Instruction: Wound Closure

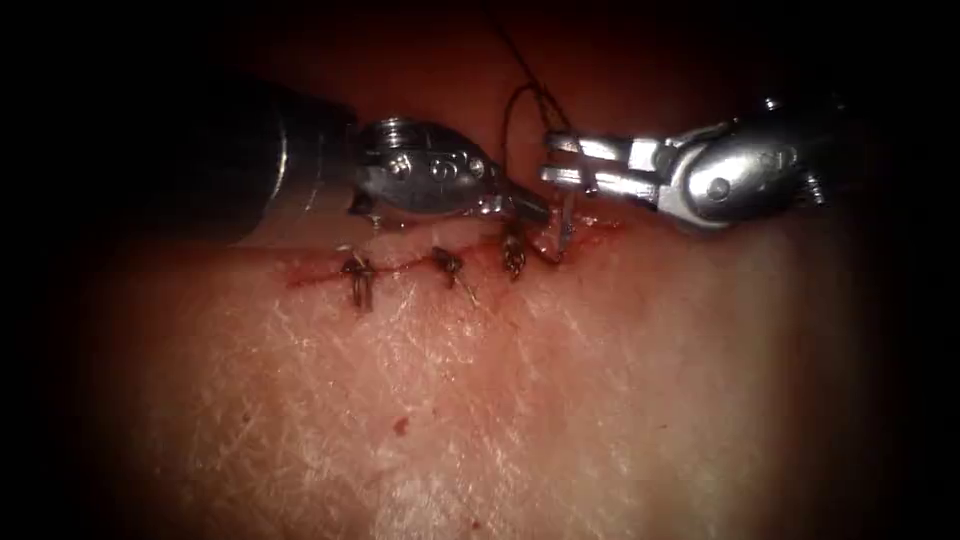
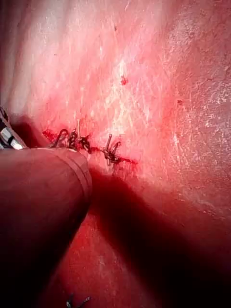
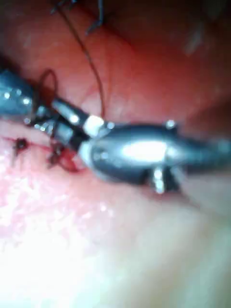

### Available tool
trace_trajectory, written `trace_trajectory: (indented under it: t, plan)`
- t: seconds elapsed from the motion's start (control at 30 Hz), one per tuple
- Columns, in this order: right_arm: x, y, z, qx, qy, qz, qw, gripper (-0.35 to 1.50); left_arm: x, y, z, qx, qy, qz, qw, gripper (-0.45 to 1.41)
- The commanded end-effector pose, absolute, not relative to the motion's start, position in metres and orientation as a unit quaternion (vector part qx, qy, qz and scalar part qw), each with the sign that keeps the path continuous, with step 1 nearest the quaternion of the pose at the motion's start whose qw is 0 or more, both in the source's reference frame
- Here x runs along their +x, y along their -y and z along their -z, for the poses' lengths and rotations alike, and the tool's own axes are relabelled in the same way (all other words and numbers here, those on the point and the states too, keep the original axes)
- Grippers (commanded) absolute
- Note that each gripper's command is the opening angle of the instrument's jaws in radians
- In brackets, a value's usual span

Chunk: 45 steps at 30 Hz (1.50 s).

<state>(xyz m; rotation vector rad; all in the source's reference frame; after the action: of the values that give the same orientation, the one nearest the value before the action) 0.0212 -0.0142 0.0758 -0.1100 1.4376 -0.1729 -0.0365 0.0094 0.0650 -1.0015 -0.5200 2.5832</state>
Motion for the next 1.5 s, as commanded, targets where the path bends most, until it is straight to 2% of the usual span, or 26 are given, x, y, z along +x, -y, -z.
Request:
trace_trajectory:
  t: [0.03,0.73,1.1,1.37,1.5]
  plan:
    - [0.0218,0.0146,-0.0765,-0.050,-0.659,0.081,0.746,-0.35,-0.0371,-0.0092,-0.0654,-0.351,0.182,-0.904,0.161,-0.40]
    - [0.0225,0.0136,-0.0764,-0.019,-0.669,0.058,0.741,-0.35,-0.0341,-0.0081,-0.0604,-0.249,0.182,-0.943,0.127,-0.40]
    - [0.0222,0.0133,-0.0764,0.009,-0.666,0.053,0.744,-0.35,-0.0406,-0.0029,-0.0600,-0.262,0.218,-0.934,0.103,-0.45]
    - [0.0221,0.0133,-0.0765,0.024,-0.665,0.043,0.745,-0.35,-0.0421,-0.0038,-0.0597,-0.282,0.193,-0.934,0.107,-0.40]
    - [0.0222,0.0125,-0.0768,0.047,-0.665,0.015,0.745,-0.35,-0.0417,-0.0039,-0.0605,-0.287,0.182,-0.934,0.110,-0.43]
